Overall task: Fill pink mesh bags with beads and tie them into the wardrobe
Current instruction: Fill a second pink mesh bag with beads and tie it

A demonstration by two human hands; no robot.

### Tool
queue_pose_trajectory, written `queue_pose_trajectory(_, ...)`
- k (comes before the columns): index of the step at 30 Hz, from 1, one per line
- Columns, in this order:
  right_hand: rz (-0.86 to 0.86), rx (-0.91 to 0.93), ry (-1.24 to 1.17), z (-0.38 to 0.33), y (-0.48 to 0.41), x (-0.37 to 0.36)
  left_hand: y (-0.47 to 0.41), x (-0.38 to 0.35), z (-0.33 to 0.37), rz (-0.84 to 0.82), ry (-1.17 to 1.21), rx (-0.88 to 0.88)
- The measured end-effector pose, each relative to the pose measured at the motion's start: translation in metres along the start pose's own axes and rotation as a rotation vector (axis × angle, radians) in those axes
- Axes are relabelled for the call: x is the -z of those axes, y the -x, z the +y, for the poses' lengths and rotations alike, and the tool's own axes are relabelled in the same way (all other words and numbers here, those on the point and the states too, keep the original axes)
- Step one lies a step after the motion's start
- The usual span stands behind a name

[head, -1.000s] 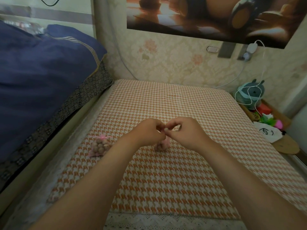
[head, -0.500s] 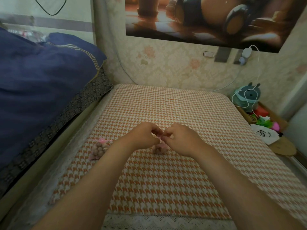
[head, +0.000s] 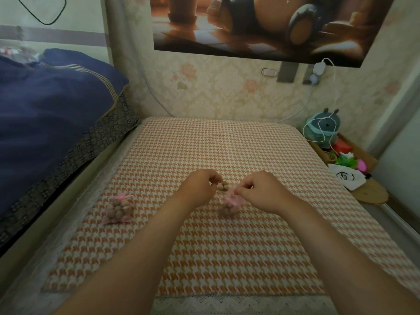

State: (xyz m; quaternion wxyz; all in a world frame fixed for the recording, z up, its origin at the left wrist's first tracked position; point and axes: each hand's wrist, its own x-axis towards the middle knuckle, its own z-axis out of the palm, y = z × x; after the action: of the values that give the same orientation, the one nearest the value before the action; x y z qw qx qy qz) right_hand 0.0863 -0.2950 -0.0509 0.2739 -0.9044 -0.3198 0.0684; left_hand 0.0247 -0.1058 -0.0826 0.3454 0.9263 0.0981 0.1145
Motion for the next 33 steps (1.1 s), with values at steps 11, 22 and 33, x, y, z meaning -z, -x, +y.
queue_pose_trajectory(11, 0.014, 0.064, -0.097, 0.002, -0.003, 0.003, -0.029, -0.034, -0.019, -0.085, -0.121, -0.081)
queue_pose_trajectory(22, 0.001, 0.005, -0.051, 0.001, -0.006, 0.000, -0.025, -0.009, -0.001, 0.080, 0.144, -0.010)
queue_pose_trajectory(33, -0.040, -0.039, -0.003, -0.006, 0.002, 0.006, 0.010, 0.009, 0.048, -0.010, 0.118, -0.149)
